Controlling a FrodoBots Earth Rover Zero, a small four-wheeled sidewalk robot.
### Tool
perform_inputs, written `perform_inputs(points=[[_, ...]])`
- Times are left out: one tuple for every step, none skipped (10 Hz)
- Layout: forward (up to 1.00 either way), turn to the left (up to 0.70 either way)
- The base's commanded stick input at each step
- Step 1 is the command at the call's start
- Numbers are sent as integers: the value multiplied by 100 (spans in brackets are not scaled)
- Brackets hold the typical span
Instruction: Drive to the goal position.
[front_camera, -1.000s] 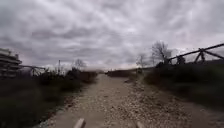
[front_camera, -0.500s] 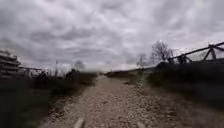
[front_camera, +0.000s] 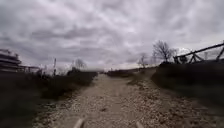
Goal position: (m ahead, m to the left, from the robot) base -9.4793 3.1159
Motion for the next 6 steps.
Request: perform_inputs(points=[[70, 0], [70, 0], [70, 0], [70, 0], [70, 0], [70, 0]])
